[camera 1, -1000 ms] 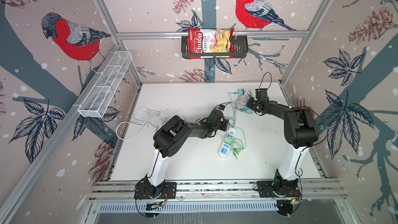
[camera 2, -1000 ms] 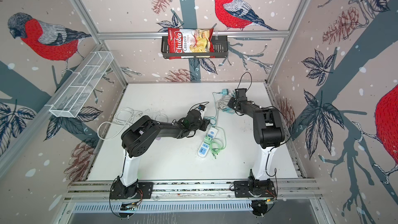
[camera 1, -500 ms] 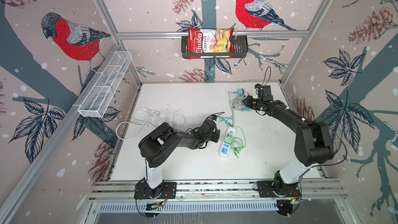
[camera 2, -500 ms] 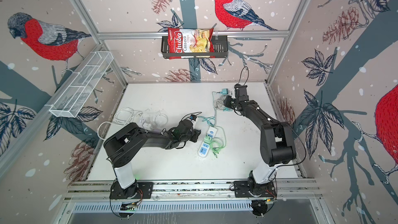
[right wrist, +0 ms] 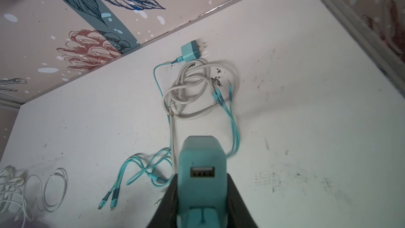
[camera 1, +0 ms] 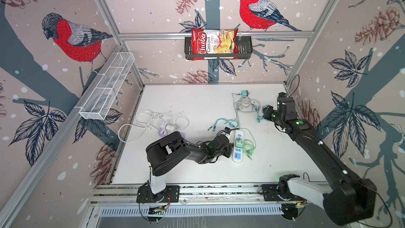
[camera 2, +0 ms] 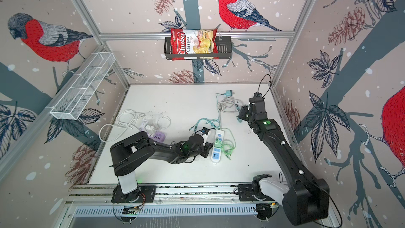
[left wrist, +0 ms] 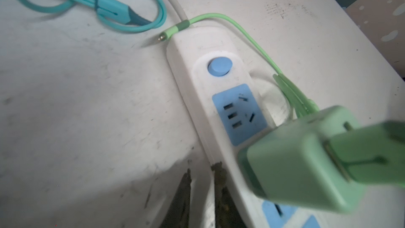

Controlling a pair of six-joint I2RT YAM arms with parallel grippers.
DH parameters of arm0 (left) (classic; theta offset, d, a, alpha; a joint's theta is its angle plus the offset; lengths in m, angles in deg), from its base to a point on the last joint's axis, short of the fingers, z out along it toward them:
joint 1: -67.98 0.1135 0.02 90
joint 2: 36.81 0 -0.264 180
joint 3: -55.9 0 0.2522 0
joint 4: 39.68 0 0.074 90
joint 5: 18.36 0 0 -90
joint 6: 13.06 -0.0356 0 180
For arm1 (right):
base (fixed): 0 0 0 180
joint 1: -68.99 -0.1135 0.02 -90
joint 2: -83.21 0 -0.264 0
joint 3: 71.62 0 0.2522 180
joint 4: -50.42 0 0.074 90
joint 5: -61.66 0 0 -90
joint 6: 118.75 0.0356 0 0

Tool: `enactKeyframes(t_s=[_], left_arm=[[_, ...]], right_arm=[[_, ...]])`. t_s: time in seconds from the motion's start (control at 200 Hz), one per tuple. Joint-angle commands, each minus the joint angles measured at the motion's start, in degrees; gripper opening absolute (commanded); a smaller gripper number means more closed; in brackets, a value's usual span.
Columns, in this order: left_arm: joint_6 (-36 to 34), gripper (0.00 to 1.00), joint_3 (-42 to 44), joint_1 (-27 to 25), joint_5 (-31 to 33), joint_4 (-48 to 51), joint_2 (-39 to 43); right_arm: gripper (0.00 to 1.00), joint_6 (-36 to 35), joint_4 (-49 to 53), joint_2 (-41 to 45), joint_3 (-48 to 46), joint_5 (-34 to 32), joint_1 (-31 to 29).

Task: Insert the plug
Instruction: 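Bring the held teal charger above the white power strip with the right gripper, then lower the teal charger prongs toward a blue socket with the right gripper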

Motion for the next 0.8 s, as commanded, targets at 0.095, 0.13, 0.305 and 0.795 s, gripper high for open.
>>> enactKeyframes(t_s=[0.095,0.13,0.305,0.795], left_arm=[[0.63,0.2,-0.68,-0.72,-1.18,2.88,-0.81],[0.29,0.2,-0.66,-0.68,-0.43,3.41,-0.28],[-1.47,0.22,-1.35,-0.66,4.07,7.57,2.47],[-2.54,0.23,-0.34,0.61,11.02,11.98,8.71]], right_arm=[[0.11,4.1,9.37,6.52,-4.08,-4.15,-4.52],[0.11,5.0,9.91,7.13,-5.02,-4.46,-5.8],[0.1,8.65,9.84,6.78,-9.32,-5.68,-13.19],[0.09,29.54,20.22,8.05,-13.35,-12.61,-33.26]])
